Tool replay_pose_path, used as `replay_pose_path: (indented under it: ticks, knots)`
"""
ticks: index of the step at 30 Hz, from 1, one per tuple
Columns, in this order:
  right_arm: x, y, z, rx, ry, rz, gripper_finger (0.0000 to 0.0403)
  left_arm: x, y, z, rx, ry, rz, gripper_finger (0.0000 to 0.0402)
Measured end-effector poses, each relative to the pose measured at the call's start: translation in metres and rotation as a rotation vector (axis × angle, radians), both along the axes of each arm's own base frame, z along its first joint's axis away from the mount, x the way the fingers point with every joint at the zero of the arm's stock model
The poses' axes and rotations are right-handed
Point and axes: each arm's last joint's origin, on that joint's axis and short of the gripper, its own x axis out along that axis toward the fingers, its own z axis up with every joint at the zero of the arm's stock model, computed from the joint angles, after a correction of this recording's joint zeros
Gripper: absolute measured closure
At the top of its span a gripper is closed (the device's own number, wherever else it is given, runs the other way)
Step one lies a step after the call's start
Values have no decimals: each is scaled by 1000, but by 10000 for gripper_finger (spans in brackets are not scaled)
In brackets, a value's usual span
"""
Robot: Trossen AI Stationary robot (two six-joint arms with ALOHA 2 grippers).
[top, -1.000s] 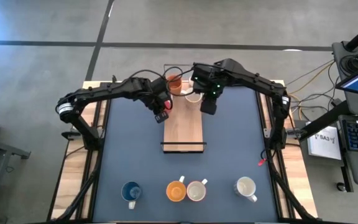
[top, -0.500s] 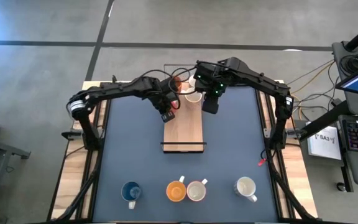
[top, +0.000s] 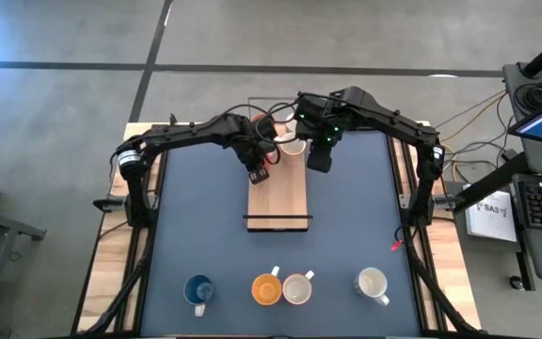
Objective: Place coffee mugs
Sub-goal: Put the red mug on the shelf
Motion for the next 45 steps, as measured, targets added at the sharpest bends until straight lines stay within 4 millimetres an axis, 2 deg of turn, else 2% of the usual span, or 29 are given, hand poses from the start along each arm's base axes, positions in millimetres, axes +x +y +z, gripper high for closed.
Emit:
replay_pose_path:
  ticks: [15,25,32,38,45]
  knots:
    - [0,0,0,0,0,0,328,-1,-1,1,0,2,-18,328]
    - [0,0,-1,2,5,0,328,-6,-11,10,56,22,-250,294]
    - [0,0,-3,5,13,0,328,-11,-12,13,123,73,-350,287]
    - [0,0,-3,5,13,1,328,-12,-12,12,134,94,-361,306]
    - [0,0,-3,4,13,1,328,-12,-12,12,131,89,-358,388]
